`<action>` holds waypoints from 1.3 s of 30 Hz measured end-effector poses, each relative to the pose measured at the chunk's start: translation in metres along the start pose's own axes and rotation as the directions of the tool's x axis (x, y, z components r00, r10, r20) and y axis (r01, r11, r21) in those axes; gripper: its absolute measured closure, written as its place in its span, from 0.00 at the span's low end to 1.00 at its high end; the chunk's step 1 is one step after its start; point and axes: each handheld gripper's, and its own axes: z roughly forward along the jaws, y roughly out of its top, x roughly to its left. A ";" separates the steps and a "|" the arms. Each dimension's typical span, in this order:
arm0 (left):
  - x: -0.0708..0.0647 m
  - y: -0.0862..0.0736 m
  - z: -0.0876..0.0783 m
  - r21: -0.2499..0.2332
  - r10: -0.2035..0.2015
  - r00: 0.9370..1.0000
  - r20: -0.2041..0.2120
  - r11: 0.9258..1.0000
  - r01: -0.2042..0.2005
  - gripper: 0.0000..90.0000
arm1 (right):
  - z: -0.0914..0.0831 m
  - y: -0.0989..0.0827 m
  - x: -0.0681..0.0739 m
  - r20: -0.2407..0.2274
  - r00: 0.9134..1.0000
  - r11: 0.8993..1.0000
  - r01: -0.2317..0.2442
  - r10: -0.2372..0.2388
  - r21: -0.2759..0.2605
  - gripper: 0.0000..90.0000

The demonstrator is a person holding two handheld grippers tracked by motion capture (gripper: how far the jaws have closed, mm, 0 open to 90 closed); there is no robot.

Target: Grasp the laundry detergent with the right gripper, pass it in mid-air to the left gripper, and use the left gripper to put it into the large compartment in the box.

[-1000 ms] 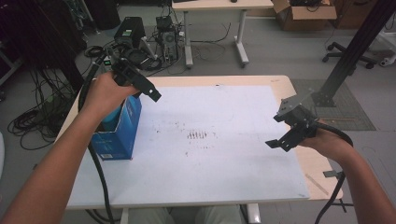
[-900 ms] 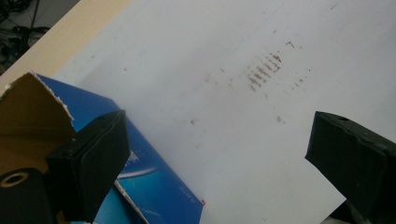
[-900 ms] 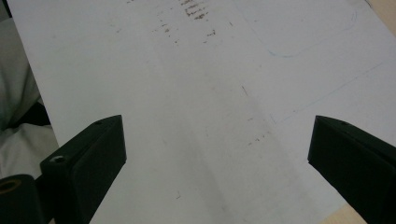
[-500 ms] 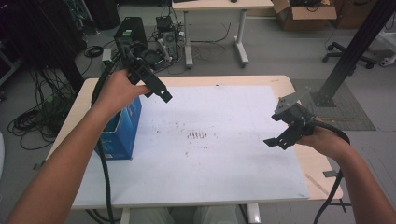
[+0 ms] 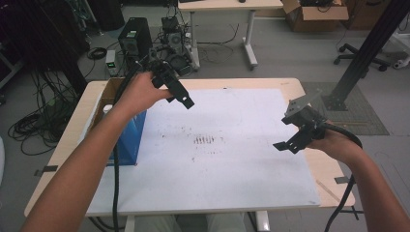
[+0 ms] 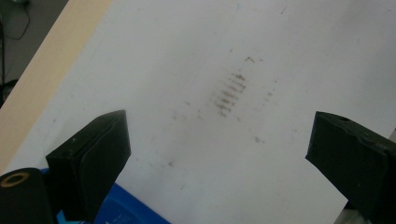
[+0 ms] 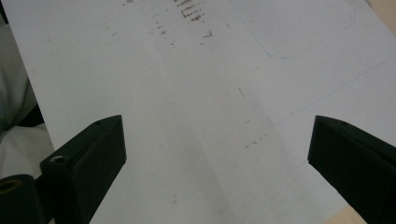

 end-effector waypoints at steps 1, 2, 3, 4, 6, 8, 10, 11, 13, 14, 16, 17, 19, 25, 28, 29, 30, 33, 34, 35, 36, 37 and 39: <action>-0.002 0.001 0.001 0.000 0.010 1.000 0.004 1.000 -0.010 0.07 | 0.000 0.000 0.000 0.001 1.000 1.000 0.000 0.000 -0.001 0.04; -0.003 0.003 0.003 -0.001 0.026 1.000 0.011 1.000 -0.026 0.07 | 0.000 0.000 0.000 0.002 1.000 1.000 -0.001 0.001 0.001 0.04; -0.004 0.004 0.003 -0.002 0.033 0.999 0.016 0.999 -0.033 0.07 | -0.001 0.001 0.000 0.003 1.000 1.000 -0.001 0.001 0.001 0.04; -0.006 0.006 0.004 -0.002 0.043 0.999 0.022 0.999 -0.043 0.07 | -0.001 0.001 0.000 0.003 1.000 1.000 -0.001 0.001 0.000 0.04; -0.008 0.010 0.007 -0.005 0.057 0.998 0.026 0.998 -0.057 0.07 | -0.001 0.001 0.000 0.004 1.000 1.000 -0.002 0.002 0.000 0.04; -0.011 0.013 0.010 -0.005 0.069 0.997 0.032 0.998 -0.069 0.07 | -0.001 0.001 -0.001 0.005 1.000 1.000 -0.005 0.005 0.002 0.04; -0.014 0.018 0.013 -0.001 0.087 0.996 0.036 0.996 -0.087 0.07 | -0.001 0.000 -0.001 0.005 1.000 1.000 -0.007 0.007 0.003 0.04; -0.016 0.019 0.015 -0.002 0.097 0.995 0.038 0.995 -0.097 0.07 | -0.001 0.000 -0.001 0.006 1.000 1.000 -0.008 0.008 0.006 0.04; -0.019 0.023 0.017 -0.007 0.116 0.992 0.047 0.993 -0.115 0.07 | 0.000 -0.001 -0.002 0.006 1.000 1.000 -0.011 0.011 0.006 0.04; -0.022 0.024 0.019 -0.007 0.124 0.991 0.048 0.992 -0.124 0.07 | 0.000 -0.002 -0.002 0.007 1.000 1.000 -0.013 0.013 0.006 0.04; -0.026 0.026 0.021 -0.006 0.140 0.989 0.051 0.990 -0.140 0.07 | 0.000 -0.003 -0.002 0.007 1.000 1.000 -0.010 0.010 0.011 0.04; -0.028 0.027 0.022 -0.002 0.145 0.988 0.049 0.989 -0.145 0.07 | 0.000 -0.003 -0.002 0.008 1.000 1.000 -0.011 0.011 0.011 0.04; -0.030 0.028 0.023 0.002 0.151 0.987 0.051 0.988 -0.151 0.07 | 0.000 -0.003 -0.001 0.008 1.000 1.000 -0.016 0.016 0.010 0.04; -0.034 0.028 0.024 0.000 0.154 0.987 0.047 0.988 -0.154 0.07 | -0.001 -0.004 0.001 0.009 1.000 1.000 -0.014 0.014 0.008 0.04; -0.035 0.028 0.025 0.006 0.152 0.987 0.043 0.988 -0.153 0.07 | 0.000 -0.004 0.001 0.009 1.000 1.000 -0.013 0.012 0.008 0.04; -0.035 0.028 0.025 0.006 0.152 0.987 0.045 0.988 -0.153 0.07 | 0.000 -0.004 0.001 0.009 1.000 1.000 -0.010 0.010 0.007 0.04; -0.035 0.028 0.025 0.008 0.153 0.987 0.046 0.988 -0.154 0.07 | 0.000 -0.004 0.001 0.008 1.000 1.000 -0.013 0.013 0.008 0.04; -0.036 0.028 0.026 0.009 0.158 0.986 0.047 0.987 -0.158 0.07 | 0.001 -0.004 0.002 0.006 1.000 1.000 -0.012 0.012 0.010 0.04; -0.036 0.028 0.026 0.010 0.158 0.986 0.046 0.987 -0.159 0.07 | 0.002 -0.004 0.002 0.005 1.000 1.000 -0.011 0.011 0.010 0.04; -0.036 0.028 0.026 0.010 0.159 0.986 0.046 0.987 -0.160 0.07 | 0.002 -0.004 0.002 0.004 1.000 1.000 -0.014 0.014 0.011 0.04; -0.036 0.028 0.026 0.011 0.160 0.986 0.047 0.987 -0.161 0.07 | 0.002 -0.004 0.002 0.003 1.000 1.000 -0.013 0.013 0.010 0.04; -0.036 0.028 0.026 0.012 0.158 0.986 0.047 0.987 -0.159 0.07 | 0.003 -0.004 0.002 0.003 1.000 1.000 -0.014 0.014 0.012 0.04; -0.036 0.028 0.026 0.015 0.159 0.986 0.047 0.987 -0.159 0.07 | 0.003 -0.004 0.001 0.001 1.000 1.000 -0.008 0.008 0.012 0.04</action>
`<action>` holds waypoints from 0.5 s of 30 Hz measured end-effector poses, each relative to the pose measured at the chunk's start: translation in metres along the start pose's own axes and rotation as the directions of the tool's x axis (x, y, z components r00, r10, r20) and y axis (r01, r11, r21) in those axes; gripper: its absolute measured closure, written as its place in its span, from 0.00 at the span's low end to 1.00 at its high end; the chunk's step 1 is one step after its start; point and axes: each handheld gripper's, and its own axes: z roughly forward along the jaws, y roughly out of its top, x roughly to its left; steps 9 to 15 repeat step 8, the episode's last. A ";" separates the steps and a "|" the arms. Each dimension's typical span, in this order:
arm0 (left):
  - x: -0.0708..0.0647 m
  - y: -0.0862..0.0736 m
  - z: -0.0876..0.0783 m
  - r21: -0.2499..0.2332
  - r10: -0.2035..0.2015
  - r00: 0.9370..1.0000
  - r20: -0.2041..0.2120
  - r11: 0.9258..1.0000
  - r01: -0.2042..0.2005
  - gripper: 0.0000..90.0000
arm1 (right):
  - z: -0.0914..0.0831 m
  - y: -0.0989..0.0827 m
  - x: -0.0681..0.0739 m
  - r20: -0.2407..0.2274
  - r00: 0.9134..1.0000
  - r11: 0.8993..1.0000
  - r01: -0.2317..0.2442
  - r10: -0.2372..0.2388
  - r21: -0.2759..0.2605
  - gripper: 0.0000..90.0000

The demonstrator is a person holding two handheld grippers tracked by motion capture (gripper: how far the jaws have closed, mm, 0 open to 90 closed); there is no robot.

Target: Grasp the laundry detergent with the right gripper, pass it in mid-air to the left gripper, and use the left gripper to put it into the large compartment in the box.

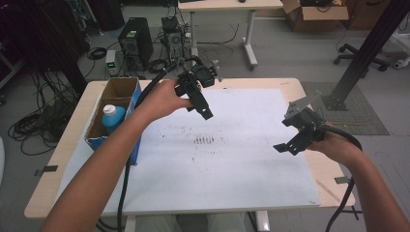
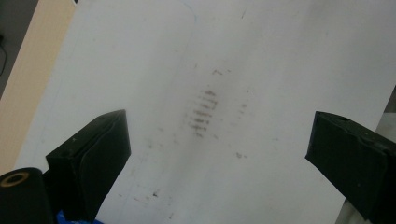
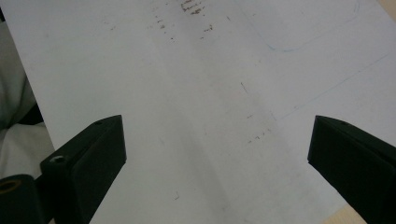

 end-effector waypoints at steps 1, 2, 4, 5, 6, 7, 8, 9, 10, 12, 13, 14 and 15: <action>0.000 0.000 0.000 0.001 0.002 1.000 0.001 1.000 -0.002 0.07 | 0.000 0.000 0.000 -0.001 1.000 1.000 -0.001 0.001 0.000 0.04; 0.000 -0.001 0.000 0.002 0.001 1.000 0.001 1.000 -0.001 0.07 | 0.001 0.000 0.000 -0.001 1.000 1.000 0.000 0.000 0.000 0.04; 0.001 -0.001 0.000 0.004 0.000 1.000 0.001 1.000 0.000 0.07 | 0.002 0.000 0.000 -0.002 1.000 1.000 -0.001 0.001 0.002 0.04; 0.001 -0.001 0.000 0.003 -0.003 1.000 0.001 1.000 0.003 0.07 | 0.002 0.000 0.000 -0.003 1.000 1.000 -0.002 0.002 0.002 0.04; 0.001 -0.001 0.000 0.003 -0.003 1.000 0.001 1.000 0.003 0.07 | 0.003 0.000 0.000 -0.004 1.000 1.000 -0.001 0.001 0.001 0.04; 0.002 -0.002 0.000 0.002 -0.004 1.000 0.000 1.000 0.004 0.07 | 0.003 0.000 0.000 -0.005 1.000 1.000 -0.002 0.002 0.001 0.04; 0.002 -0.002 0.000 0.001 -0.008 1.000 0.001 1.000 0.008 0.07 | 0.003 0.000 0.000 -0.005 1.000 1.000 -0.003 0.003 0.000 0.04; 0.002 -0.002 0.000 0.001 -0.008 1.000 0.001 1.000 0.008 0.07 | 0.003 0.000 0.000 -0.005 1.000 1.000 -0.003 0.003 0.000 0.04; 0.002 -0.002 0.000 0.001 -0.008 1.000 0.001 1.000 0.008 0.07 | 0.003 0.000 0.000 -0.005 1.000 1.000 -0.003 0.003 0.000 0.04; 0.002 -0.002 0.000 0.001 -0.008 1.000 0.001 1.000 0.008 0.07 | 0.003 0.000 0.000 -0.005 1.000 1.000 -0.003 0.003 0.000 0.04; 0.002 -0.002 0.000 0.001 -0.008 1.000 0.001 1.000 0.008 0.07 | 0.003 0.000 0.000 -0.005 1.000 1.000 -0.003 0.003 0.000 0.04; 0.002 -0.002 0.000 0.001 -0.008 1.000 0.001 1.000 0.008 0.07 | 0.003 0.000 0.000 -0.005 1.000 1.000 -0.003 0.003 0.000 0.04; 0.002 -0.002 0.000 0.001 -0.008 1.000 0.001 1.000 0.008 0.07 | 0.003 0.000 0.000 -0.005 1.000 1.000 -0.003 0.003 0.000 0.04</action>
